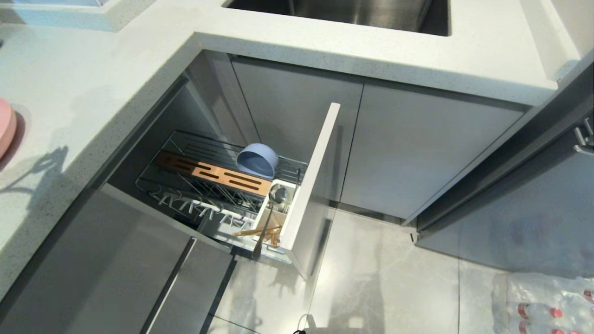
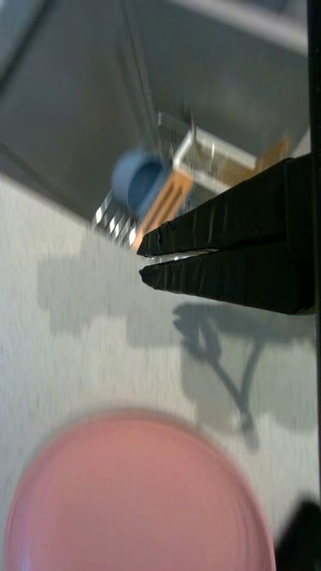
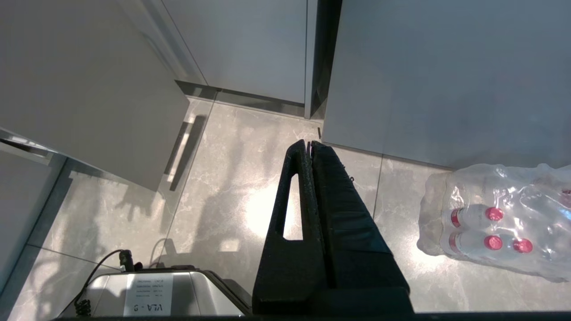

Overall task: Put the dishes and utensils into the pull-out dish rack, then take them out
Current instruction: Take the bowl out of the cupboard

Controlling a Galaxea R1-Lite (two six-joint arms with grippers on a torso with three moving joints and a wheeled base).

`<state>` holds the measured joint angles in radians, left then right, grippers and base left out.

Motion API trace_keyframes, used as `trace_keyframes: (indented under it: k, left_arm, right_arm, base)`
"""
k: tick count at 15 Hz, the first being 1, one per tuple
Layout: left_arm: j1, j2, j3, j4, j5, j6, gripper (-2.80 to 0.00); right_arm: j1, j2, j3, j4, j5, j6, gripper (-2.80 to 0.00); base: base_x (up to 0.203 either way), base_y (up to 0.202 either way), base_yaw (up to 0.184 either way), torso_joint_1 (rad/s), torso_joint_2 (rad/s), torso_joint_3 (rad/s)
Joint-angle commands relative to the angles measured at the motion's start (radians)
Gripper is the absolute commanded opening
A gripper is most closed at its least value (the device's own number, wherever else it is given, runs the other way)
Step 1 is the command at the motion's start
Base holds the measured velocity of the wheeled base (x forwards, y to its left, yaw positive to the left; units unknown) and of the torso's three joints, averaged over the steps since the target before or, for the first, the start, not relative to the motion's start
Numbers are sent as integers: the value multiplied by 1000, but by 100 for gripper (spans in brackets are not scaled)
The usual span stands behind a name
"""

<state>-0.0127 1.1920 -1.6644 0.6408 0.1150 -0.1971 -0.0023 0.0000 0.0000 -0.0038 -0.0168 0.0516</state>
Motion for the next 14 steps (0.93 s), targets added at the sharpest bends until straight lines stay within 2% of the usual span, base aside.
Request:
trace_keyframes:
  k: [1, 3, 4, 5, 7, 10, 14]
  left_arm:
    - [-127, -9, -10, -2, 15, -111, -280]
    - [-272, 24, -14, -31, 46, -332, -280]
    - [-340, 55, -12, -41, 77, -415, -280]
    - [-406, 90, -8, -47, 124, -483, -280]
    - [-508, 167, 16, -50, 202, -574, -280]
    - [-550, 288, 62, -56, 266, -636, -280]
    - [-515, 458, 104, -124, 276, -671, -280]
  right_arm:
    - [0, 1, 0, -1, 0, 1, -280]
    - [0, 0, 0, -1, 0, 1, -280]
    - [0, 0, 0, -1, 0, 1, -280]
    - [1, 0, 0, -1, 0, 1, -280]
    - [0, 1, 0, -1, 0, 1, -280]
    - [1, 0, 0, -1, 0, 1, -280]
    - [1, 1, 0, -1, 0, 1, -280]
  base:
    - [0, 0, 0, 0, 0, 0]
    - [0, 0, 0, 0, 0, 0]
    - [0, 0, 0, 0, 0, 0]
    - [0, 0, 0, 0, 0, 0]
    - [0, 0, 0, 0, 0, 0]
    - [0, 0, 0, 0, 0, 0]
    - [0, 0, 0, 0, 0, 0]
